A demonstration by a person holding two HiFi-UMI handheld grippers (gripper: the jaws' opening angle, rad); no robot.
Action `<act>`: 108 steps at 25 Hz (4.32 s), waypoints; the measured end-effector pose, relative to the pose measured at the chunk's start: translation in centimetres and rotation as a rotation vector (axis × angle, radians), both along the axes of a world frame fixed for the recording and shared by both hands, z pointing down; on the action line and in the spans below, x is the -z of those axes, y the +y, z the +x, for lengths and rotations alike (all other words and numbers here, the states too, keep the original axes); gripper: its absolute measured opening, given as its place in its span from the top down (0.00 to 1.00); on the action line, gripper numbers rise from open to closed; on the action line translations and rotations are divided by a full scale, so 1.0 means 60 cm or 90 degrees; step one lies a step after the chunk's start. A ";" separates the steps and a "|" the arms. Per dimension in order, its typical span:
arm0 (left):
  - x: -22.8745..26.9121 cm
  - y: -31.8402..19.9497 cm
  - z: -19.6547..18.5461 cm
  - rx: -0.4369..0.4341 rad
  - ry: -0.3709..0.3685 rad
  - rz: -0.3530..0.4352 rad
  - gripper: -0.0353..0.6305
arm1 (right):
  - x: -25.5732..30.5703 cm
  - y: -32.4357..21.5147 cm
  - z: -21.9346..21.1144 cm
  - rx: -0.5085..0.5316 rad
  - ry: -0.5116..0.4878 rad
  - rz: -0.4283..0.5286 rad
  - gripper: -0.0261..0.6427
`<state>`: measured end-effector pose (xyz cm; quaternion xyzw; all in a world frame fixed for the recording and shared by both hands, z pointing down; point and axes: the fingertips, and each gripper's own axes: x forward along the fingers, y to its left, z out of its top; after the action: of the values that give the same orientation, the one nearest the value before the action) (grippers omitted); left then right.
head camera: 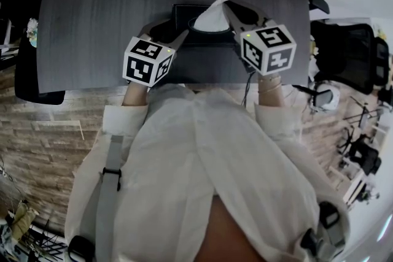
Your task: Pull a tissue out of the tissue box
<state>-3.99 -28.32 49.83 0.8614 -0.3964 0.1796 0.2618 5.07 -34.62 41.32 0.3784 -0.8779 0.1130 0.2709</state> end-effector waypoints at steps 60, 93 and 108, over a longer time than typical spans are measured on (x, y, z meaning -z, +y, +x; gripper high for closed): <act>0.180 -0.066 0.008 -0.017 0.063 0.140 0.75 | 0.217 -0.020 0.084 -0.153 -0.279 0.191 0.94; 0.231 -0.051 0.079 -0.052 0.097 0.168 0.94 | 0.153 0.052 0.154 -0.220 -0.283 0.158 0.94; 0.216 -0.040 0.066 -0.038 0.093 0.153 0.94 | 0.134 0.058 0.128 -0.207 -0.290 0.134 0.94</act>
<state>-0.05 -30.74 36.87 0.9089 -0.3688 0.0755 0.1793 12.74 -31.11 33.27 0.5052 -0.8507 0.1451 0.0044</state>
